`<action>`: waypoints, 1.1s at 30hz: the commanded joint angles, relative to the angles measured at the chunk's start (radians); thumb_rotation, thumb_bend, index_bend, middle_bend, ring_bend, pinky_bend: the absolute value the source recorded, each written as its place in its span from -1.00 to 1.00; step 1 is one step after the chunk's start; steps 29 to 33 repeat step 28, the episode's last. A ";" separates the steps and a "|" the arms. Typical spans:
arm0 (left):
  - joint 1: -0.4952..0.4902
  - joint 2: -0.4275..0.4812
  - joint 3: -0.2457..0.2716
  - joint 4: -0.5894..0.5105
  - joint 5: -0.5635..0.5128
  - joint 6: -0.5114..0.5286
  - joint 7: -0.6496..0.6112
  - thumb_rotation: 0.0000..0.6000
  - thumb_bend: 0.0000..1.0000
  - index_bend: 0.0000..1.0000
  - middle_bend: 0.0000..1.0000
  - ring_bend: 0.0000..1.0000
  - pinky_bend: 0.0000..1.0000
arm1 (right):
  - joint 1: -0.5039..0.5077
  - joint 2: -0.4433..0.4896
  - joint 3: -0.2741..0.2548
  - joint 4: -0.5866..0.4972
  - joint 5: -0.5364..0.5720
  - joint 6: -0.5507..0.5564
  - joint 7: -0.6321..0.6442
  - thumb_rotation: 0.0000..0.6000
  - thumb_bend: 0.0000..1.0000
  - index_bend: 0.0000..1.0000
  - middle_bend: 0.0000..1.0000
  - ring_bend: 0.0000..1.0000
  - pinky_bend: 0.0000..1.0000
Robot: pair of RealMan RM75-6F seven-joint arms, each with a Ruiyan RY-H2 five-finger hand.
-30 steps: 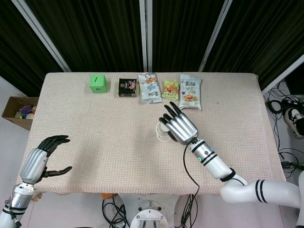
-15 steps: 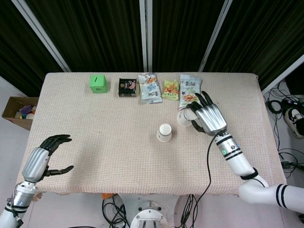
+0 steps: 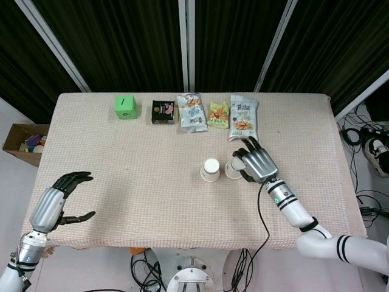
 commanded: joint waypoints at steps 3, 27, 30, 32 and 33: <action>0.002 -0.002 0.000 0.008 0.000 0.005 -0.007 1.00 -0.94 -0.51 -0.64 -0.69 -0.61 | -0.011 0.011 -0.010 -0.030 0.010 0.001 -0.043 1.00 -0.29 -0.76 -0.58 -0.99 -1.00; 0.214 0.032 -0.023 0.066 -0.292 0.109 0.579 1.00 -0.94 -0.51 -0.64 -0.69 -0.63 | -0.596 0.309 -0.175 -0.071 -0.297 0.669 0.421 1.00 -0.26 -1.00 -0.79 -1.00 -1.00; 0.226 0.036 -0.015 0.054 -0.290 0.117 0.579 1.00 -0.94 -0.51 -0.64 -0.69 -0.63 | -0.606 0.298 -0.177 -0.050 -0.303 0.671 0.438 1.00 -0.26 -1.00 -0.79 -1.00 -1.00; 0.226 0.036 -0.015 0.054 -0.290 0.117 0.579 1.00 -0.94 -0.51 -0.64 -0.69 -0.63 | -0.606 0.298 -0.177 -0.050 -0.303 0.671 0.438 1.00 -0.26 -1.00 -0.79 -1.00 -1.00; 0.226 0.036 -0.015 0.054 -0.290 0.117 0.579 1.00 -0.94 -0.51 -0.64 -0.69 -0.63 | -0.606 0.298 -0.177 -0.050 -0.303 0.671 0.438 1.00 -0.26 -1.00 -0.79 -1.00 -1.00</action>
